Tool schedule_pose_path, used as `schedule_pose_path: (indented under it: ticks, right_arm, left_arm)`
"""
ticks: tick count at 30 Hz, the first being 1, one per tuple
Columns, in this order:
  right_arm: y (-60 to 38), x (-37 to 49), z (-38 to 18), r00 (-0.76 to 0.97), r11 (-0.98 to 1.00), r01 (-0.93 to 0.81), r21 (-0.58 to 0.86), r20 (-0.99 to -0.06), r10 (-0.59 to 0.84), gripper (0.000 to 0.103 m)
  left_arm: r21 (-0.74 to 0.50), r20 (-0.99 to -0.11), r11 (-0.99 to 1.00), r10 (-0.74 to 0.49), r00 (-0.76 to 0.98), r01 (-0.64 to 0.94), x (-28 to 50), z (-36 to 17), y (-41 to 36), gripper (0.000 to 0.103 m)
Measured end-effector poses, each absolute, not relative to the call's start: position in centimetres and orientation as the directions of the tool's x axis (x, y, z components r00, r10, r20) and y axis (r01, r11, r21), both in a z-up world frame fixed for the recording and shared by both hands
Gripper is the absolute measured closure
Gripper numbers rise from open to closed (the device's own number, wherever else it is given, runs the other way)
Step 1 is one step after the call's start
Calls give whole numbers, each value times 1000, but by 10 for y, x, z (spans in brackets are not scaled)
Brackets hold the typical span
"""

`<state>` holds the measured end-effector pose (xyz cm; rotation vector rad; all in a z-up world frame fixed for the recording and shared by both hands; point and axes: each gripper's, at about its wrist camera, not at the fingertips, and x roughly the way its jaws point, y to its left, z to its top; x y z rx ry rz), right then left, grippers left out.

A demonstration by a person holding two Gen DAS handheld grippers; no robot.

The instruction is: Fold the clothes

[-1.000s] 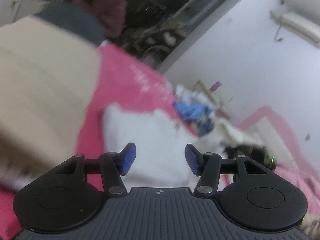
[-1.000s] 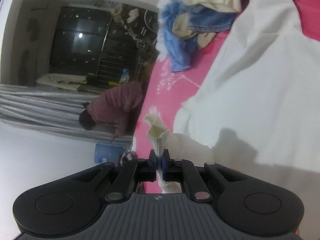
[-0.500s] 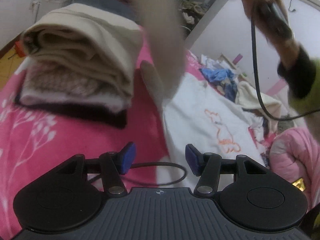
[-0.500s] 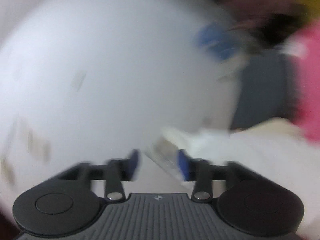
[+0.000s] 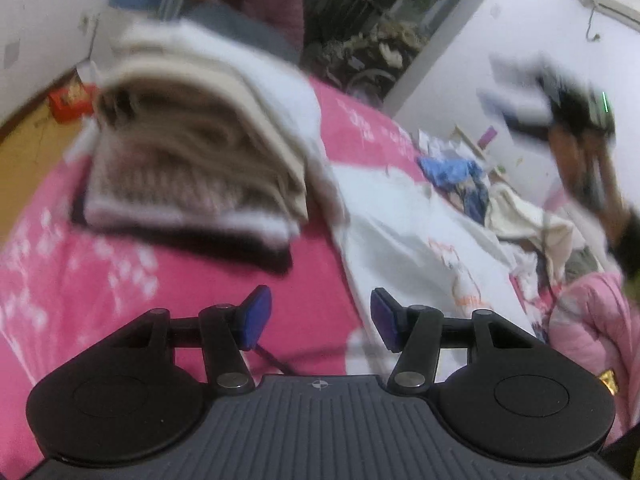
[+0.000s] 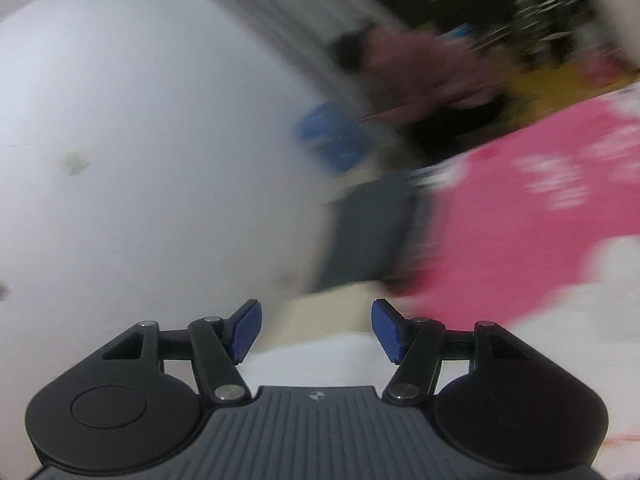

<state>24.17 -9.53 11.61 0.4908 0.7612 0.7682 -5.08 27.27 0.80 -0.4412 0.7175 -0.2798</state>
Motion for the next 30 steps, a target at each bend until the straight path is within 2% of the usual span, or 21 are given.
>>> schedule_pose_path:
  ticks: [3,7,10,15,17,20,23,27,30]
  right_arm:
    - [-201,221,102,661,780,-286,557,-475,581,39]
    - [-330,186,80,801,857,25,515,-522,291,39]
    - [-397,163,60,801,841,221,494,-584,133,39]
    - [-445,154,20,724,799,388,459,-688,43,39]
    - [-446,162,11,697,817,400,416,-717,24,44]
    - [-444,177,1,648,854,391,343,-762,10,44]
    - [-433,204,-8,597,907,364,212,-801,-52,44]
    - [-434,245,-31,487,940,338,34,-861,-144,44]
    - [-442,259,-42,441,927,376,-16,-876,-194,45]
  left_arm:
    - [-447,-533,884,-384,754,134,-36,30,274,48]
    - [-397,-505,884,-434,746,246,3,53,245,47]
    - [-385,-507,861,-499,703,333,40,60,204,47]
    - [-331,-609,842,-536,585,426,102,45,106,47]
    - [-316,-658,831,-539,526,457,122,34,67,47]
    - [-295,-707,809,-543,453,508,138,11,16,47]
    - [-263,-737,782,-541,405,565,145,-12,-32,47]
    - [-337,-719,744,-599,352,577,138,-39,-59,47]
    - [-369,-697,714,-636,331,595,129,-52,-71,46]
